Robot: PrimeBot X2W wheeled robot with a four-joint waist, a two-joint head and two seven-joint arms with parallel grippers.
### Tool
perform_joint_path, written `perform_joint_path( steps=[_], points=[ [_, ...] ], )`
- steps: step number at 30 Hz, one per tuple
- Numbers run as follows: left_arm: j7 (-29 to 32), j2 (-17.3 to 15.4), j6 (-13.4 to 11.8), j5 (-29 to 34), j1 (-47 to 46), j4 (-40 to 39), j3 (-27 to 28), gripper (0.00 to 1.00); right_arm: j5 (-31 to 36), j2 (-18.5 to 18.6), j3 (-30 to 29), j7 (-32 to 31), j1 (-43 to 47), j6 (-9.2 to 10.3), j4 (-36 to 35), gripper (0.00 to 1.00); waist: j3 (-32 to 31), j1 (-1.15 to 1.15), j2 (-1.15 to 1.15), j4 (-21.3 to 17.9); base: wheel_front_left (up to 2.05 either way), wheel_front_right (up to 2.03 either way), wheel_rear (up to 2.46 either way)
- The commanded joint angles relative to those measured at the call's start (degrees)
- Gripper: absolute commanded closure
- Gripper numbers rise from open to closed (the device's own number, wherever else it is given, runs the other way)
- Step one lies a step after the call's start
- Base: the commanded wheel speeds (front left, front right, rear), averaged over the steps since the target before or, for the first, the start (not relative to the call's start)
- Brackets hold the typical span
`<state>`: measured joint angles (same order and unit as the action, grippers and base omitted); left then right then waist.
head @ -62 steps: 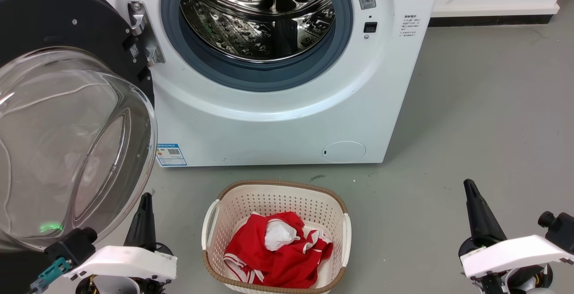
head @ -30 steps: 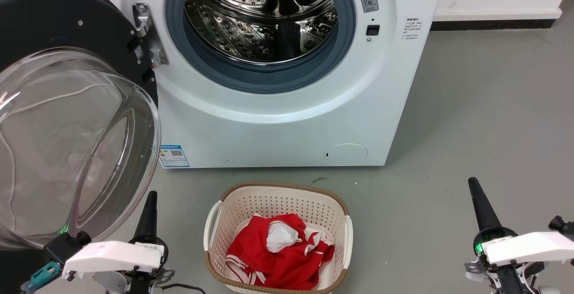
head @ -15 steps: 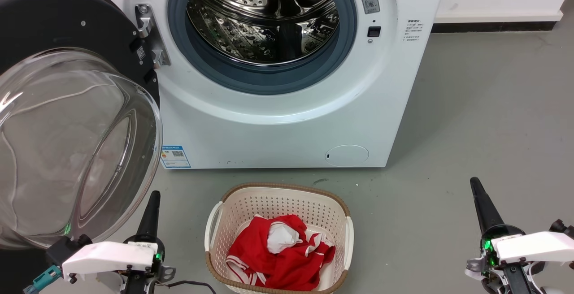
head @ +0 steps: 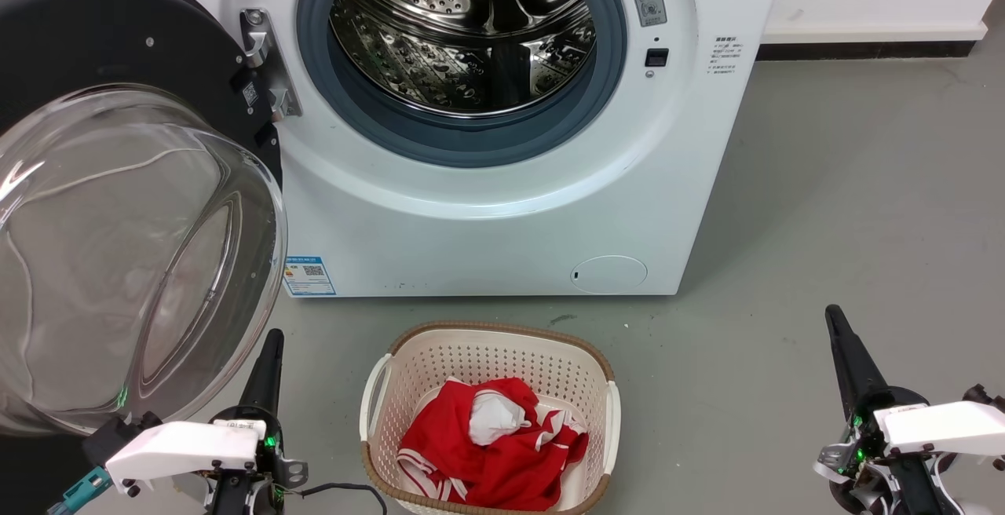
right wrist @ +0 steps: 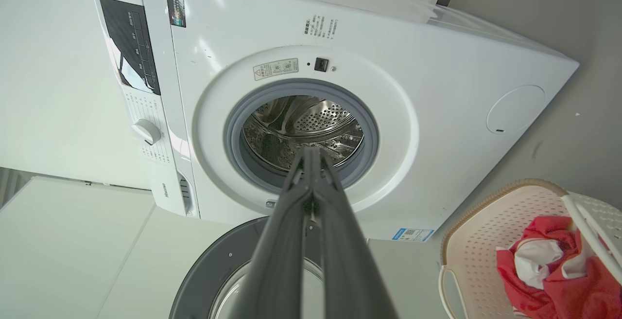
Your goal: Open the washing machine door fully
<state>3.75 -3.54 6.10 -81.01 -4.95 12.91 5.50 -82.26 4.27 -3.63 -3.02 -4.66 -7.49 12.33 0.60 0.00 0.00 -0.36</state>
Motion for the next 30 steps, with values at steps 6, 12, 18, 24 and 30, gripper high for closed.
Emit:
perform_joint_path(
  steps=[6,12,18,24,30],
  points=[
    [0.93,0.16,0.62,-3.42,-1.23,0.3,0.39,1.0,-3.59,0.09,-0.42,-0.67,-1.15,-0.01,0.39,1.0,-0.1,0.0,0.0,0.09,0.0,0.0,0.0],
    [1.62,0.34,1.03,-6.01,-1.37,0.63,0.66,1.0,-6.14,0.01,-0.66,-1.13,-1.39,0.0,0.82,1.0,-0.2,0.0,0.0,0.17,0.0,0.0,0.0],
    [2.16,0.52,1.21,-8.42,-1.43,0.91,0.91,1.0,-8.58,-0.08,-0.9,-1.63,-1.46,0.0,1.22,1.0,-0.29,0.0,0.0,0.25,0.0,0.0,0.0],
    [2.73,0.69,1.44,-10.69,-1.48,1.16,1.15,1.0,-10.94,-0.15,-1.15,-2.05,-1.65,0.0,1.6,1.0,-0.38,0.0,0.0,0.33,0.0,0.0,0.0],
    [3.03,0.75,1.57,-11.43,-1.52,1.26,1.2,1.0,-11.51,-0.26,-1.32,-2.36,-1.74,0.0,1.72,1.0,-0.42,0.0,0.0,0.36,0.0,0.0,0.0]
  ],
)
